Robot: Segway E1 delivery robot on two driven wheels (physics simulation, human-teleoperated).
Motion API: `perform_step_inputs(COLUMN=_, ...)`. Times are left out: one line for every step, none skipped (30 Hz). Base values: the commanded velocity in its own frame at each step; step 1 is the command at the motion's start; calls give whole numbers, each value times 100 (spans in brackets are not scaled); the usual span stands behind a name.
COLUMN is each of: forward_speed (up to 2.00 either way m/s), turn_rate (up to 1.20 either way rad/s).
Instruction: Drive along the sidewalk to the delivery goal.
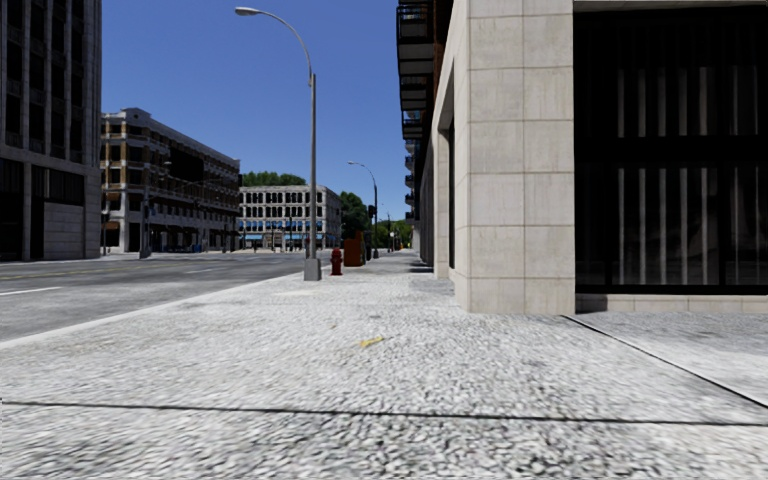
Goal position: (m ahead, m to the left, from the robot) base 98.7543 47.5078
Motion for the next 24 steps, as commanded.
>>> perform_step_inputs(forward_speed=142, turn_rate=0)
perform_step_inputs(forward_speed=142, turn_rate=0)
perform_step_inputs(forward_speed=142, turn_rate=0)
perform_step_inputs(forward_speed=142, turn_rate=0)
perform_step_inputs(forward_speed=142, turn_rate=0)
perform_step_inputs(forward_speed=142, turn_rate=0)
perform_step_inputs(forward_speed=142, turn_rate=0)
perform_step_inputs(forward_speed=142, turn_rate=0)
perform_step_inputs(forward_speed=142, turn_rate=0)
perform_step_inputs(forward_speed=142, turn_rate=0)
perform_step_inputs(forward_speed=142, turn_rate=0)
perform_step_inputs(forward_speed=142, turn_rate=0)
perform_step_inputs(forward_speed=142, turn_rate=0)
perform_step_inputs(forward_speed=142, turn_rate=0)
perform_step_inputs(forward_speed=142, turn_rate=0)
perform_step_inputs(forward_speed=142, turn_rate=0)
perform_step_inputs(forward_speed=141, turn_rate=0)
perform_step_inputs(forward_speed=141, turn_rate=0)
perform_step_inputs(forward_speed=141, turn_rate=0)
perform_step_inputs(forward_speed=141, turn_rate=0)
perform_step_inputs(forward_speed=141, turn_rate=0)
perform_step_inputs(forward_speed=141, turn_rate=0)
perform_step_inputs(forward_speed=156, turn_rate=0)
perform_step_inputs(forward_speed=156, turn_rate=0)
